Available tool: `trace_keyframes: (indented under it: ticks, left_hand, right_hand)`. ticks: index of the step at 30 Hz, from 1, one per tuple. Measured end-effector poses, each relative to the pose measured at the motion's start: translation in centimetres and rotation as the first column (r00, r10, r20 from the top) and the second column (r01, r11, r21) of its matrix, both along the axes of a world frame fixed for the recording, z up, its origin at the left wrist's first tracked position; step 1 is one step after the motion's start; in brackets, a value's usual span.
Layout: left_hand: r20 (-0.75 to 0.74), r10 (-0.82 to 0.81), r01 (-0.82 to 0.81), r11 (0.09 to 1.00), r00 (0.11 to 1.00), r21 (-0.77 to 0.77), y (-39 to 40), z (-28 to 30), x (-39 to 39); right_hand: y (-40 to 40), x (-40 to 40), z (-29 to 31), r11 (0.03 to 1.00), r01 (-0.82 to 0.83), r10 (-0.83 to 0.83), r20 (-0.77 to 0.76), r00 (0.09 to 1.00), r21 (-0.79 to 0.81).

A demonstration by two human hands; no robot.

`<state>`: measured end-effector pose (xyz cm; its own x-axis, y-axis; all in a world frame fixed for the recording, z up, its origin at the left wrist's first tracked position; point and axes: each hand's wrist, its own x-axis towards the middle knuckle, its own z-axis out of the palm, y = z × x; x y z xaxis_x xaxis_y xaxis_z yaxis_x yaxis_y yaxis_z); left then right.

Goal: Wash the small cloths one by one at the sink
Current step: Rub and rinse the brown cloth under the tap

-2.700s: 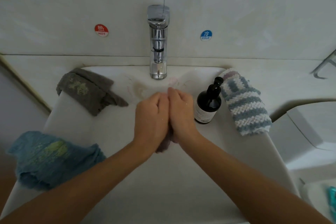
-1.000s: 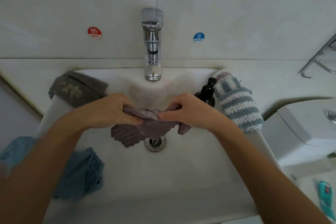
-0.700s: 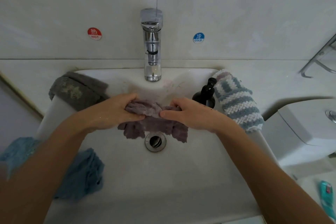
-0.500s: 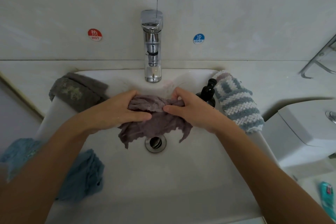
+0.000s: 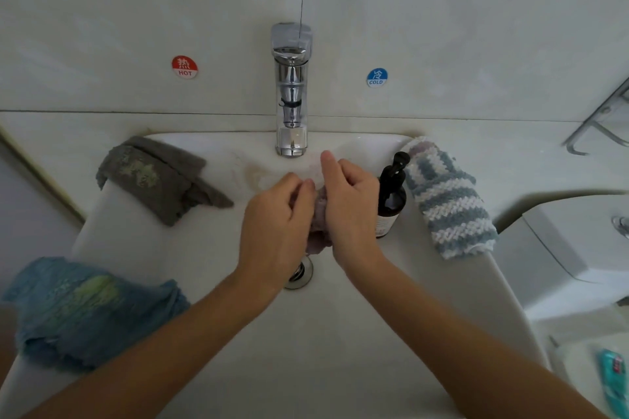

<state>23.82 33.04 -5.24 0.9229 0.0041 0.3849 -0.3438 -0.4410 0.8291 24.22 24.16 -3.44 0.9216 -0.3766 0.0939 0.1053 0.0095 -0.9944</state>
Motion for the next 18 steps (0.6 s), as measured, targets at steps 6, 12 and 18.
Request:
trace_keyframes:
  ticks: [6,12,18]
  left_hand:
    - [-0.044,0.097,-0.104,0.971,0.994,-0.216,-0.6,0.5,1.0]
    - [-0.052,0.041,-0.051,0.976,0.998,-0.212,-1.3,0.1,-0.8]
    - [-0.138,0.068,-0.105,0.955,0.988,-0.279,-0.6,0.1,0.4]
  right_hand:
    - [1.9,-2.4,0.0,0.999,-0.054,0.054,0.057,0.997,0.003]
    - [0.8,-0.5,-0.4,0.999,0.019,-0.018,-0.014,1.000,0.049]
    - [1.5,-0.7,-0.5,0.996,-0.079,0.080,-0.048,0.996,0.031]
